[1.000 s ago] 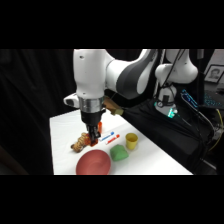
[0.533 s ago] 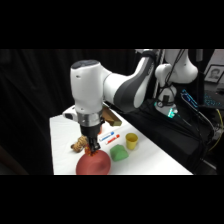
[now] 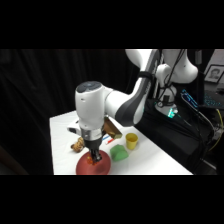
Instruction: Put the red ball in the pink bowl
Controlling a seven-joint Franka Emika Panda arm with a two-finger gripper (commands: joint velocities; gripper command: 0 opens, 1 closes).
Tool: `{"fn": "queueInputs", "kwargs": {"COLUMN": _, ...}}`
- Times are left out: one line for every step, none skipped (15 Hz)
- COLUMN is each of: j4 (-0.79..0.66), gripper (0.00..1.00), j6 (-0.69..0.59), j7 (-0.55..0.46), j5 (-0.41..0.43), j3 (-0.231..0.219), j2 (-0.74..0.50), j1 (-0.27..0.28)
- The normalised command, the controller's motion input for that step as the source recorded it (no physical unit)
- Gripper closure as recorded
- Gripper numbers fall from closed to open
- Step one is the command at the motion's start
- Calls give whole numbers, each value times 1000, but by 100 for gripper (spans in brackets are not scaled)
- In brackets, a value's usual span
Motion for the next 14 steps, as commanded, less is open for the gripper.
{"fn": "queueInputs", "kwargs": {"j4": 177, "gripper": 58, "j6": 81, "j7": 68, "j5": 64, "j3": -115, "j2": 136, "j1": 119}}
{"fn": "queueInputs", "kwargs": {"j4": 171, "gripper": 49, "j6": 30, "j7": 53, "j5": 67, "j3": -105, "j2": 117, "j1": 116}}
{"fn": "queueInputs", "kwargs": {"j4": 166, "gripper": 41, "j6": -52, "j7": 44, "j5": 66, "j3": -100, "j2": 89, "j1": 117}}
{"fn": "queueInputs", "kwargs": {"j4": 146, "gripper": 32, "j6": -131, "j7": -31, "j5": 148, "j3": -26, "j2": 33, "j1": 59}}
{"fn": "queueInputs", "kwargs": {"j4": 145, "gripper": 25, "j6": -150, "j7": -32, "j5": 139, "j3": -31, "j2": 7, "j1": 60}}
{"fn": "queueInputs", "kwargs": {"j4": 144, "gripper": 18, "j6": -204, "j7": -62, "j5": 154, "j3": -11, "j2": -25, "j1": 44}}
{"fn": "queueInputs", "kwargs": {"j4": 143, "gripper": 9, "j6": -263, "j7": -70, "j5": 166, "j3": 0, "j2": -52, "j1": 35}}
{"fn": "queueInputs", "kwargs": {"j4": 138, "gripper": 2, "j6": -325, "j7": -43, "j5": 153, "j3": -11, "j2": -88, "j1": 49}}
{"fn": "queueInputs", "kwargs": {"j4": 128, "gripper": 0, "j6": -395, "j7": -42, "j5": 160, "j3": -2, "j2": -147, "j1": 44}}
{"fn": "queueInputs", "kwargs": {"j4": 119, "gripper": 0, "j6": -411, "j7": -57, "j5": 169, "j3": 16, "j2": -181, "j1": 31}}
{"fn": "queueInputs", "kwargs": {"j4": 117, "gripper": 0, "j6": -473, "j7": -63, "j5": 186, "j3": 33, "j2": -217, "j1": 21}}
{"fn": "queueInputs", "kwargs": {"j4": 108, "gripper": 0, "j6": -489, "j7": -30, "j5": 169, "j3": 19, "j2": -250, "j1": 29}}
{"fn": "queueInputs", "kwargs": {"j4": 101, "gripper": 0, "j6": -479, "j7": -2, "j5": 145, "j3": 5, "j2": -268, "j1": 37}}
{"fn": "queueInputs", "kwargs": {"j4": 103, "gripper": 0, "j6": -456, "j7": -3, "j5": 128, "j3": 3, "j2": -268, "j1": 34}}
